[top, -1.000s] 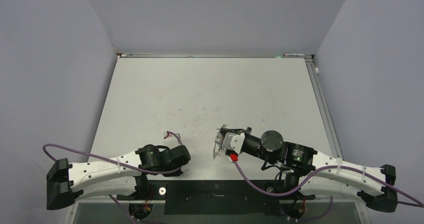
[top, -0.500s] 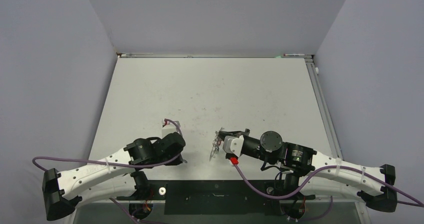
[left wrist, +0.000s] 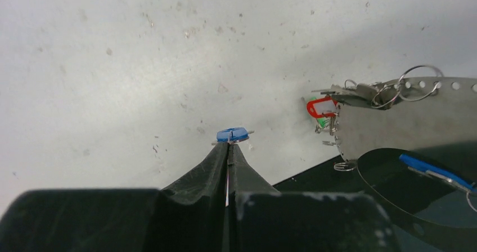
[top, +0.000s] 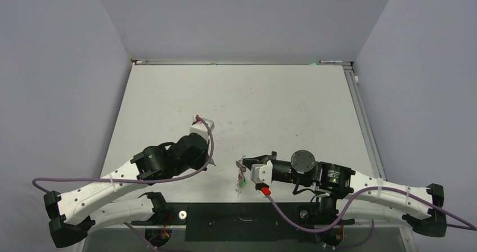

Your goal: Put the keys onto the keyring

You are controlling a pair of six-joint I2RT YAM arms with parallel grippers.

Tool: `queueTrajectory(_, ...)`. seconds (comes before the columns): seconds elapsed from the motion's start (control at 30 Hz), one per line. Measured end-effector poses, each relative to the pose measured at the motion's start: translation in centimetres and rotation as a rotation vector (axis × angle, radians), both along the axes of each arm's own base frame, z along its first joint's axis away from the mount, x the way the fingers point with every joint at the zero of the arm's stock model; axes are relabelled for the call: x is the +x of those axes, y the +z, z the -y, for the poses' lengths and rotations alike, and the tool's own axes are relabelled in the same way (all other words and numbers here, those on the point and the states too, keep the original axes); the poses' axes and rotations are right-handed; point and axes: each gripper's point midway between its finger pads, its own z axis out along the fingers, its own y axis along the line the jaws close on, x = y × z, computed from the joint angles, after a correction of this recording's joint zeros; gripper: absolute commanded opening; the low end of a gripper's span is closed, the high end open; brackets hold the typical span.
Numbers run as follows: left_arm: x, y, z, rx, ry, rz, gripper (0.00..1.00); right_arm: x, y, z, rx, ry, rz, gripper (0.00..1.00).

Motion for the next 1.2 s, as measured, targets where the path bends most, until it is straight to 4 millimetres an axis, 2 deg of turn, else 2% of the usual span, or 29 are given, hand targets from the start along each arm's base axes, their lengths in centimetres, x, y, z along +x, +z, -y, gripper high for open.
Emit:
queueTrajectory(0.37, 3.0, 4.6, 1.2, 0.051, -0.257, 0.355, 0.0, -0.8, -1.3, -0.6, -0.039, 0.053, -0.019, 0.05)
queueTrajectory(0.57, 3.8, 5.8, 2.0, 0.059, -0.375, 0.543, 0.0, -1.1, -1.7, -0.9, -0.054, 0.077, -0.027, 0.05)
queueTrajectory(0.83, 3.6, 6.2, 4.5, 0.026, -0.54, 0.694, 0.0, -1.4, -2.5, -1.3, -0.077, 0.109, -0.046, 0.05)
queueTrajectory(1.0, 2.7, 5.3, 5.9, -0.001, -0.656, 0.743, 0.0, -1.0, -3.8, -1.8, -0.138, 0.118, -0.085, 0.05)
queueTrajectory(1.2, 1.3, 5.9, 7.1, -0.065, -0.757, 0.803, 0.0, -0.1, -4.4, -1.9, -0.152, 0.108, -0.126, 0.05)
